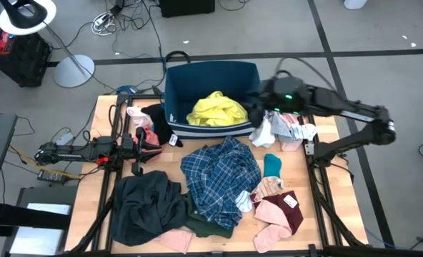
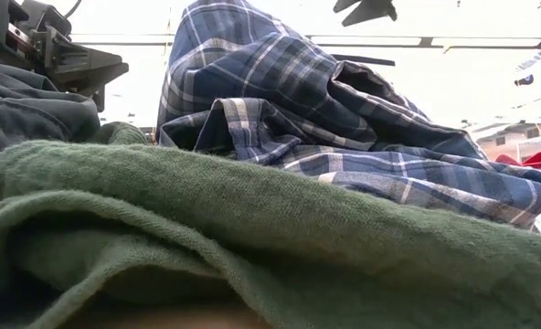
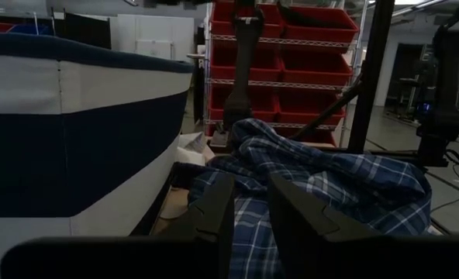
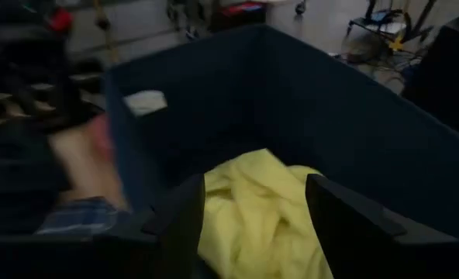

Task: Sort clothes
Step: Put the dark blue shorts into the blue laundry bin

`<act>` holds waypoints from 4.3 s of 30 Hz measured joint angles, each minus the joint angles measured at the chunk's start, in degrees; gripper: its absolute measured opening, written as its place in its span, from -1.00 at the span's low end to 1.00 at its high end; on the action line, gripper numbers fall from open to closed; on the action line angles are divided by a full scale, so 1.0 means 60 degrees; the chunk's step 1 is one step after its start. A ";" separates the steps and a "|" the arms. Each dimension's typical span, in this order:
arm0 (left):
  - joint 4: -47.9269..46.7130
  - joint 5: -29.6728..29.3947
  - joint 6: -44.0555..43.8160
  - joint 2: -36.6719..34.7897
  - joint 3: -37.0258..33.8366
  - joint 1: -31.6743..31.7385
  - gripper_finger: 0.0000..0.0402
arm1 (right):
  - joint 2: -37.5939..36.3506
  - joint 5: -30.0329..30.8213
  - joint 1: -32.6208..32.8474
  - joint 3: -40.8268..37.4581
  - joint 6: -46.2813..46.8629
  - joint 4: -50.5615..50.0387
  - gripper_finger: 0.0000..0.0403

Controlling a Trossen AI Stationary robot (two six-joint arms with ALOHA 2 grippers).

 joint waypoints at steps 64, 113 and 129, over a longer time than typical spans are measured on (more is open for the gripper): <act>-1.0404 -0.0104 -0.8451 1.0074 0.8342 -0.2704 -0.36 | -0.2579 0.5469 0.6352 -0.4809 0.7213 -0.2943 0.02; -1.1437 -0.1861 -0.4452 1.0958 1.4416 -0.2953 -1.00 | -0.1629 0.5981 0.8108 -0.7060 1.0689 -0.2582 0.00; -0.8191 -0.2314 0.0429 1.2275 1.8146 0.0031 -1.00 | -0.1537 0.6189 0.8090 -0.7060 1.0681 -0.2408 0.00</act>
